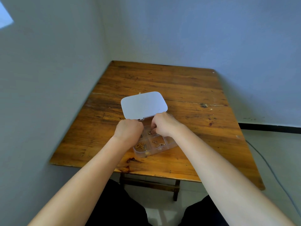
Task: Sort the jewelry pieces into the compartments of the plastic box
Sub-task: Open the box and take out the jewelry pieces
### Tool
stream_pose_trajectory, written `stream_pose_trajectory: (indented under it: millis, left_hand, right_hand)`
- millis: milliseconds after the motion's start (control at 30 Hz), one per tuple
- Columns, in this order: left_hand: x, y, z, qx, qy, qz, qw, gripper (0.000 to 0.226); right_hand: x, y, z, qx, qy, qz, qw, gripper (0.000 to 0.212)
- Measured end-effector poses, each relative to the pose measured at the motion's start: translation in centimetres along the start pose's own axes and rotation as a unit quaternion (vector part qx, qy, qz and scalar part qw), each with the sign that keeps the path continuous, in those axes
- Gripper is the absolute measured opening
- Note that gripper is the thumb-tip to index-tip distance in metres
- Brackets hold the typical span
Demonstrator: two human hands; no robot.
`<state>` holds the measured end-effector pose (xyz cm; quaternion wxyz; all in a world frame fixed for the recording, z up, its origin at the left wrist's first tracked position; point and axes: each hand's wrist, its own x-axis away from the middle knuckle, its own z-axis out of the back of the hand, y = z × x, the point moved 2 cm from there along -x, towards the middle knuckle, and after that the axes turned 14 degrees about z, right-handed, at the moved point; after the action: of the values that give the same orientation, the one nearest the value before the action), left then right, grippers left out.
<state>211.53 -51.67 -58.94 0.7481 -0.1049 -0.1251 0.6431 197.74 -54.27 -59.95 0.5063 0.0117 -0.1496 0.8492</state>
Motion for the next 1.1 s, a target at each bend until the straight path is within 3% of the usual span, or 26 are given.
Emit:
stream_pose_trajectory:
  millis: [100,167,300,367,500,600,833,900,1100]
  left_hand:
    - [-0.1,-0.4,-0.6,0.06,0.008,0.008,0.998,0.016]
    - [0.1,-1.2,-0.9,0.173,0.015,0.03,0.984,0.016]
    - [0.7,-3.3,-1.1,0.412,0.04,0.074,0.907,0.009]
    - [0.8,-4.0,-0.7,0.512,0.028,0.096,0.853,0.004]
    - [1.2,-4.2,1.3,0.711,-0.023,0.149,0.687,0.002]
    - [1.8,-3.5,3.8,0.78,-0.038,0.131,0.61,0.004]
    - [2.2,-0.2,8.9,0.833,-0.058,0.058,0.547,0.008]
    - [2.2,1.6,10.2,0.835,-0.06,0.044,0.546,0.009]
    - [2.4,9.3,10.9,0.848,-0.139,0.021,0.512,0.01]
  right_hand:
    - [0.7,0.0,-0.4,-0.03,0.034,0.007,0.999,0.018]
    - [1.3,0.4,-0.4,-0.07,0.052,0.012,0.996,0.017]
    - [3.7,1.8,1.6,-0.179,0.139,-0.011,0.974,0.013]
    - [5.0,2.3,3.1,-0.225,0.205,-0.019,0.952,0.008]
    - [7.7,2.9,6.0,-0.344,0.315,-0.019,0.884,0.011]
    - [10.1,3.2,8.1,-0.44,0.382,-0.011,0.813,0.007]
    - [15.8,4.8,12.2,-0.537,0.499,-0.01,0.68,0.008]
    - [17.7,5.7,12.9,-0.535,0.519,-0.015,0.667,0.008]
    - [21.8,9.1,11.5,-0.507,0.538,-0.06,0.671,0.007]
